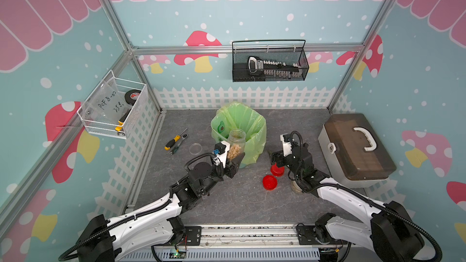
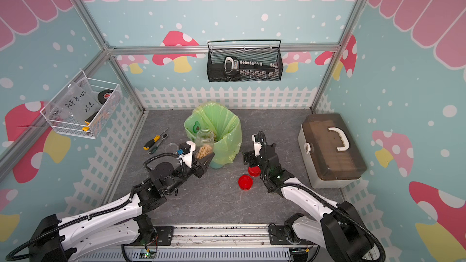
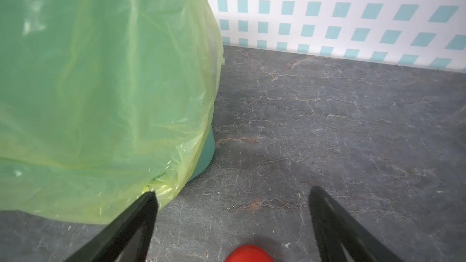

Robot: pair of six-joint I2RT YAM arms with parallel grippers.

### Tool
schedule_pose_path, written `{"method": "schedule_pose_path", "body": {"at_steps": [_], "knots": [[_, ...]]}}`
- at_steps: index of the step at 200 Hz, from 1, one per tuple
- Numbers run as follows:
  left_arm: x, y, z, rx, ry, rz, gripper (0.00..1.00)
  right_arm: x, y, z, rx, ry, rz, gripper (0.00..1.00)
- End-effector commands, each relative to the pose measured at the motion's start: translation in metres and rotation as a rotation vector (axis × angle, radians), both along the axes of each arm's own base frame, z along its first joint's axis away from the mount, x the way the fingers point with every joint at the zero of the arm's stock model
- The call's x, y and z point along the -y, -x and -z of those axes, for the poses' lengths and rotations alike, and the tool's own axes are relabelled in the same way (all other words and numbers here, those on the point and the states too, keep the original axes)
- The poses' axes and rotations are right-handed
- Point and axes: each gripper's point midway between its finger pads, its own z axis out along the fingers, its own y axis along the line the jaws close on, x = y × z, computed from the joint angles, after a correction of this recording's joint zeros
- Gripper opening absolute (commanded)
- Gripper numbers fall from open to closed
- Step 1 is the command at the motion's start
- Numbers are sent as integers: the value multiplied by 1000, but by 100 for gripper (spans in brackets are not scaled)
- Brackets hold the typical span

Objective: Empty moldy peanuts from jars
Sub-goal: Pour the moldy peanuts from the jar into the trash bin.

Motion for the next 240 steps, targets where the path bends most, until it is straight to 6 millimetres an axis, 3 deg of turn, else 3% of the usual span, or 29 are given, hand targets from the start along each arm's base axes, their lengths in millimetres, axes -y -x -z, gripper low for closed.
{"method": "schedule_pose_path", "body": {"at_steps": [1, 56, 114, 154, 207, 240], "knots": [[-4, -7, -20, -7, -15, -39, 39, 15, -1, -9, 73, -16, 48, 98], [5, -1, -44, -142, -194, 26, 39, 28, -2, -4, 63, -72, 59, 99], [-31, -7, -60, -232, -459, -93, 38, 35, 0, -4, 71, -109, 64, 99], [-55, -33, -64, -286, -591, -213, 36, 38, 1, -4, 76, -121, 67, 99], [-75, -74, -35, -292, -986, -377, 34, 39, 0, -4, 74, -127, 69, 99], [-84, -94, -42, -231, -1159, -470, 33, 39, -1, -2, 67, -130, 66, 99]]}}
